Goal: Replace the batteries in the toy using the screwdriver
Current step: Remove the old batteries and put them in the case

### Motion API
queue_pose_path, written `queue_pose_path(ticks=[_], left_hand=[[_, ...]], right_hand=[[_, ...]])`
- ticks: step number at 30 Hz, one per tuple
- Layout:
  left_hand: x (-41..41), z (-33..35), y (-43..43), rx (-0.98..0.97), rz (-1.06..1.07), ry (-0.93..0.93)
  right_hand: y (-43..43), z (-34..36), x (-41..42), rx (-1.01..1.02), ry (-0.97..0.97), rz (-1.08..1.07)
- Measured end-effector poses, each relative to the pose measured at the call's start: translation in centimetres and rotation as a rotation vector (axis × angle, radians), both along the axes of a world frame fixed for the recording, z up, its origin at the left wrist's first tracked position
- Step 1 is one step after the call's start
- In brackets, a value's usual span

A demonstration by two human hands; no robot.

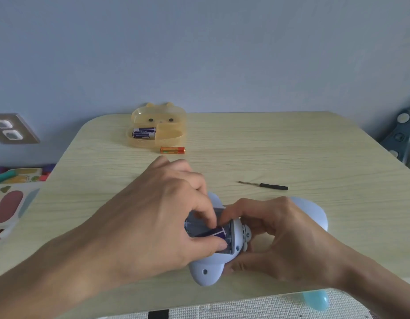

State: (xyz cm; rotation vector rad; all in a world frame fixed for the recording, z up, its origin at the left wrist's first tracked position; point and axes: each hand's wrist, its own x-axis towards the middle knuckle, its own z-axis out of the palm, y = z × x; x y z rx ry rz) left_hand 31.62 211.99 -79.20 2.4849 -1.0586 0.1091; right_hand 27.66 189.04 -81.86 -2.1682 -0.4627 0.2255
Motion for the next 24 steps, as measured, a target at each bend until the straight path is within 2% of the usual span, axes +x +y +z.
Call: queue_pose_path(ticks=[3, 5, 9, 11, 13, 15, 17, 20, 24], left_hand=[[-0.2, 0.3, -0.1, 0.041, 0.02, -0.022], [-0.4, 0.7, -0.4, 0.011, 0.03, 0.052], [1.0, 2.1, 0.4, -0.261, 0.048, 0.356], [3.8, 2.4, 1.6, -0.414, 0.12, 0.365], [7.2, 2.7, 3.2, -0.48, 0.215, 0.252], [10.5, 2.5, 4.8, -0.361, 0.321, 0.07], [13.3, 1.4, 6.3, -0.209, 0.39, -0.017], [16.2, -0.8, 7.8, -0.071, 0.413, -0.011], [17.6, -2.3, 8.2, -0.047, 0.372, 0.025]], right_hand=[[0.1, 0.2, 0.0, -0.007, -0.016, -0.002], [0.1, 0.3, 0.0, 0.0, -0.008, -0.011], [-0.1, 0.4, 0.0, 0.006, -0.009, -0.043], [0.0, 0.3, 0.0, -0.001, -0.014, -0.049], [0.0, 0.3, 0.0, 0.017, 0.0, -0.048], [-0.1, 0.4, 0.1, 0.024, 0.011, -0.042], [-0.2, 0.5, 0.1, 0.02, 0.004, -0.045], [-0.1, 0.3, 0.1, 0.016, 0.005, -0.074], [-0.1, -0.2, 0.1, 0.034, 0.011, -0.078]])
